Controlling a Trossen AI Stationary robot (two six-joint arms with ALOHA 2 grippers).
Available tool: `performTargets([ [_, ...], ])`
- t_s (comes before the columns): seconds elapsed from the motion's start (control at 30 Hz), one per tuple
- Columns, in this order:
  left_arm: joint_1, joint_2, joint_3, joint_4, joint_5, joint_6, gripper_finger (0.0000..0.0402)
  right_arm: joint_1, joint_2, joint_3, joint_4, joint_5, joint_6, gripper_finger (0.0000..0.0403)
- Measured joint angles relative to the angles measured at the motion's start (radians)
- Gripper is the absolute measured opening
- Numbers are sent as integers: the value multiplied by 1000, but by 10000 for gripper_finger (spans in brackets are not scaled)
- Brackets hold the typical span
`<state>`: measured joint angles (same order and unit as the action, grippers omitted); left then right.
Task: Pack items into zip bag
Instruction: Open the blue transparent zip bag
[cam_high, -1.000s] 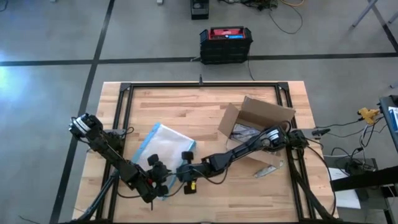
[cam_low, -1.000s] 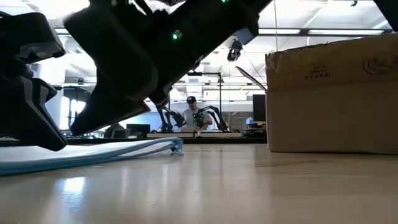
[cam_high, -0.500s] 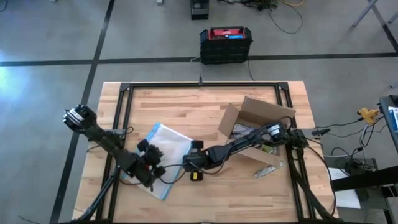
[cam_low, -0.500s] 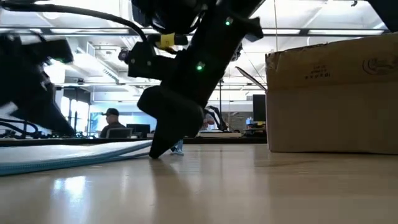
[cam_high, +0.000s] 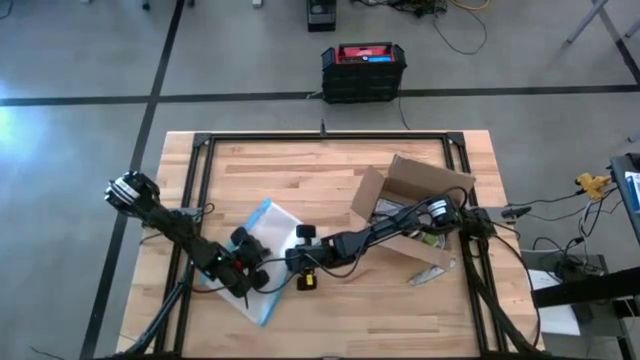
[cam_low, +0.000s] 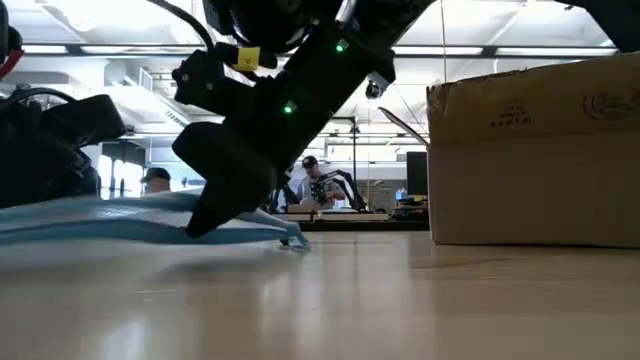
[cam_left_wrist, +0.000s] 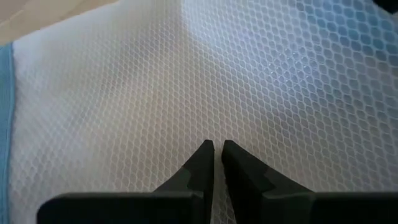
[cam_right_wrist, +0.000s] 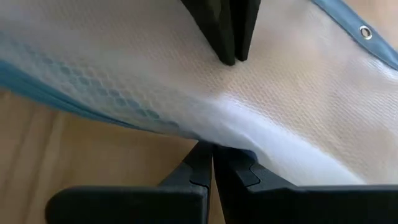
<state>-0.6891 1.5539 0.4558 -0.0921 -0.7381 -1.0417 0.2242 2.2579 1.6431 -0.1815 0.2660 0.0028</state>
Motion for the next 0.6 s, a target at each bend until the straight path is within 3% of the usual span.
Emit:
performTargets([
  [0.27, -1, -2, 55, -123, 34, 12, 25, 32, -28, 2, -20, -42, 25, 0],
  [0.6, 0, -2, 74, -136, 32, 5, 25, 40, -58, 3, -17, -30, 23, 0],
])
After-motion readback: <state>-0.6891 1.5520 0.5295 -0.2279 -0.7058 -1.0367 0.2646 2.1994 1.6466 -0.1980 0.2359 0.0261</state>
